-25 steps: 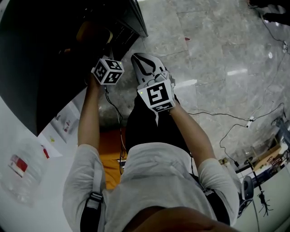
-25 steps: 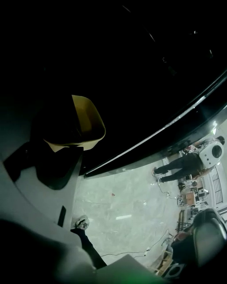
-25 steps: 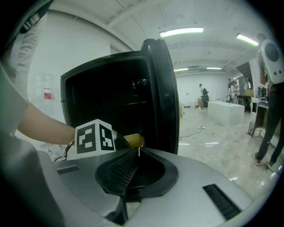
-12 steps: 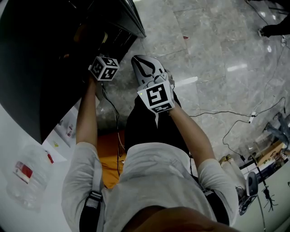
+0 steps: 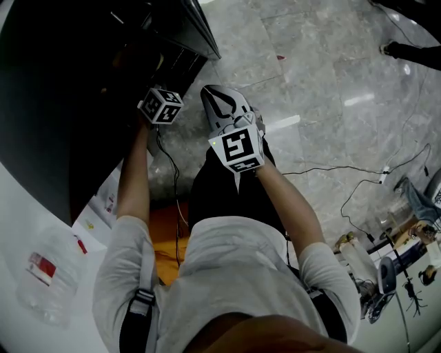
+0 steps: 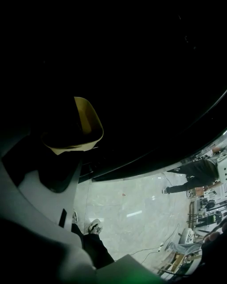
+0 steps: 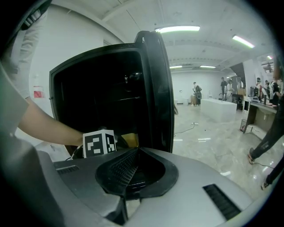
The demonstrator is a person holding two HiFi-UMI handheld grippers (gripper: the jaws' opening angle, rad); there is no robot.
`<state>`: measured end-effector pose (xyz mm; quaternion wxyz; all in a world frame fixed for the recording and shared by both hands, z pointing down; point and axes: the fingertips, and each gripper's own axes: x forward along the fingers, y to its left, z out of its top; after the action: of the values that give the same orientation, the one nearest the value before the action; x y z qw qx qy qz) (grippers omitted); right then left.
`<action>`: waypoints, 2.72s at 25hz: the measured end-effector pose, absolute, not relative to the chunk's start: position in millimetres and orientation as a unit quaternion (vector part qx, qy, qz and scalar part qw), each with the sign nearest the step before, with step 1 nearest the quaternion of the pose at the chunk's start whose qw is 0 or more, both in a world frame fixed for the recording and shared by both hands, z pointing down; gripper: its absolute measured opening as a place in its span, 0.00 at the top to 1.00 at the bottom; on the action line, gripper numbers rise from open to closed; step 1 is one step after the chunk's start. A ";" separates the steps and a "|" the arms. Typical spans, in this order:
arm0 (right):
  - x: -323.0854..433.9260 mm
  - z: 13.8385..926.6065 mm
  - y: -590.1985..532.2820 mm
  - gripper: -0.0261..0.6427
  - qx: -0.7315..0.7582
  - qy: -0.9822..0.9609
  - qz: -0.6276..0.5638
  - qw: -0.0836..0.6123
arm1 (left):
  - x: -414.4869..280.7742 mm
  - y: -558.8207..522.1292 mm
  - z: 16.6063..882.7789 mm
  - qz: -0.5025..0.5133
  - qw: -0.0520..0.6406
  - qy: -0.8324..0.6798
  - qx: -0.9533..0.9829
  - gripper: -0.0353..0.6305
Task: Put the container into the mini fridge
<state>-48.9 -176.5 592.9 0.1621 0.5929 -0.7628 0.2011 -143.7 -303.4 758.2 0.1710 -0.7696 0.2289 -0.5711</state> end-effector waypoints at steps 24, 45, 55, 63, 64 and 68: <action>-39.1 522.9 -173.6 0.90 0.576 -0.788 0.172 0.134 | -131.6 -244.2 608.2 -0.452 0.086 0.364 -0.810 0.92; -8.9 377.6 -58.6 0.91 0.532 -0.839 0.085 0.078 | -81.9 -62.6 410.0 -0.175 -0.094 0.533 -0.822 0.93; 13.5 312.7 17.2 0.91 0.502 -0.862 0.044 0.058 | -56.7 27.1 340.4 -0.135 -0.054 0.562 -0.814 0.93; 19.2 291.9 56.9 0.91 0.487 -0.872 0.030 0.048 | -52.0 69.9 318.6 -0.120 -0.036 0.587 -0.800 0.93; 18.1 291.8 58.5 0.91 0.485 -0.873 0.027 0.050 | -51.6 71.6 318.4 -0.122 -0.034 0.586 -0.801 0.93; 19.0 287.8 64.9 0.91 0.481 -0.875 0.030 0.050 | -49.1 78.3 309.9 -0.115 -0.036 0.592 -0.797 0.93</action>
<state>19.0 64.9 287.8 0.0503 0.4805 -0.8750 0.0303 -49.1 78.3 309.9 -0.0362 -0.7970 0.5918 -0.1148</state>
